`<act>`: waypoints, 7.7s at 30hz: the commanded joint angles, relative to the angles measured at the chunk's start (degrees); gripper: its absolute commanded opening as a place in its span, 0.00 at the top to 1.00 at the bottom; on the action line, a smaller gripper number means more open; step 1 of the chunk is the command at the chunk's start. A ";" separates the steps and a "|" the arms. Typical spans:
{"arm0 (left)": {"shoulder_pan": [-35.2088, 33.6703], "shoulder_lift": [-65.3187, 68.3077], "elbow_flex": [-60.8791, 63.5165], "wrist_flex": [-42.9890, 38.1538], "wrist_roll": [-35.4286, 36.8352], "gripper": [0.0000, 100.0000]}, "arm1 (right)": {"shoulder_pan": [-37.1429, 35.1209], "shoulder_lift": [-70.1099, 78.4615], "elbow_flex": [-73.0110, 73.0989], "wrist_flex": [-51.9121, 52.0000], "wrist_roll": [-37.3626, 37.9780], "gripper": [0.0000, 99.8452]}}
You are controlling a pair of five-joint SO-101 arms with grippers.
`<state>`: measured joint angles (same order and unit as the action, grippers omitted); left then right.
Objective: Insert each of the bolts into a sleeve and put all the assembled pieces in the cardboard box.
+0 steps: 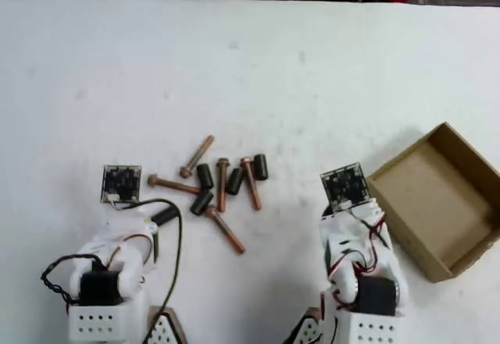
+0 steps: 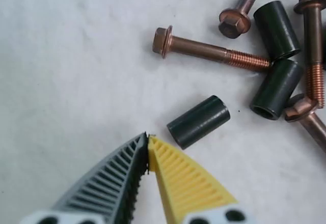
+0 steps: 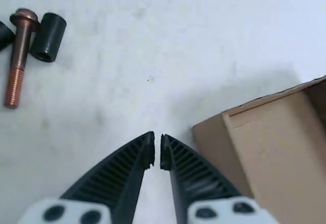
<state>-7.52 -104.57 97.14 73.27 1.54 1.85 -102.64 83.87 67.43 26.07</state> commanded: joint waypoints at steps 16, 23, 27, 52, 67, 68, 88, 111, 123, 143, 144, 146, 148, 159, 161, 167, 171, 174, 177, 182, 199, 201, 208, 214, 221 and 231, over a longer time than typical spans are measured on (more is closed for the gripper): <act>0.48 -0.40 -0.18 0.44 0.44 0.98 | -0.22 28.62 -36.13 7.34 0.09 0.92; 0.48 -0.40 -0.18 0.44 0.44 0.98 | -8.84 49.36 -44.48 7.34 -6.86 0.92; 0.48 -0.40 -0.18 0.44 0.44 0.98 | -14.20 59.03 -49.23 7.34 -9.93 0.92; 0.48 -0.40 -0.18 0.44 0.44 0.98 | -25.54 111.69 -76.92 3.38 -27.96 0.86; 0.48 -0.40 -0.18 0.44 0.44 0.98 | -27.91 127.43 -86.51 2.86 -27.52 0.86; 0.48 -0.40 -0.18 0.44 0.44 0.98 | -27.82 128.13 -87.03 2.86 -27.52 0.86; 0.48 -0.40 -0.18 0.44 0.44 0.98 | -22.99 131.56 -87.65 2.33 -14.15 0.97; 0.48 -0.40 -0.18 0.44 0.44 0.98 | -22.90 97.63 -87.38 21.05 -11.43 0.98; 0.48 -0.40 -0.18 0.44 0.44 0.98 | -22.90 77.93 -87.21 30.46 -11.43 0.98; 0.48 -0.40 -0.18 0.44 0.44 0.98 | -22.81 43.12 -51.25 19.30 -4.92 0.98; 0.48 -0.40 -0.18 0.44 0.44 0.98 | -22.81 41.10 -48.97 18.24 -4.92 0.98; 0.48 -0.40 -0.18 0.44 0.44 0.98 | -22.81 37.76 -45.10 16.48 -2.81 0.98; 0.48 -0.40 -0.18 0.44 0.44 0.98 | -22.81 34.59 -41.58 14.46 -0.44 0.98; 0.48 -0.40 -0.18 0.44 0.44 0.98 | -22.81 26.77 -25.49 -0.92 0.18 0.98; 0.48 -0.40 -0.18 0.44 0.44 0.98 | -22.81 26.77 -22.59 -5.05 0.18 0.98; 0.48 -0.40 -0.18 0.44 0.44 0.98 | -22.81 26.77 -15.82 -14.73 -3.25 0.98; 0.48 -0.40 -0.18 0.44 0.44 0.98 | -23.08 26.77 -14.15 -18.15 -6.42 0.98; 0.48 -0.40 -0.18 0.44 0.44 0.98 | -23.25 26.77 -12.84 -21.23 -6.95 0.98; 0.66 -0.40 -0.18 0.44 0.44 0.98 | -23.25 26.77 -10.64 -25.71 -8.44 0.98; 0.57 -0.40 -0.18 0.44 0.44 0.98 | -23.25 26.77 -4.66 -36.26 -8.44 0.98; 0.75 -0.40 -0.18 0.44 0.62 0.98 | -21.58 17.80 -2.37 -34.24 -14.24 0.98; 0.75 -0.40 -0.18 0.44 0.62 0.98 | -21.67 12.44 -2.37 -30.55 -14.24 0.98; 0.75 -0.40 -0.18 0.44 0.70 0.98 | -21.58 -1.01 -2.11 -21.67 -14.33 0.98; 0.40 -0.40 -0.18 -4.57 0.26 0.98 | -22.02 0.31 -1.32 -21.85 -14.51 0.98; 0.31 -0.40 -0.18 -11.87 -11.34 0.98 | -21.85 -0.66 7.12 -29.49 -14.33 0.98; 0.31 -0.40 -3.16 -13.36 -23.38 0.98 | -21.49 -0.66 7.82 -29.58 -13.98 0.98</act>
<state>-7.52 -104.57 96.97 61.32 -20.88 -20.31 -102.37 91.69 39.47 12.00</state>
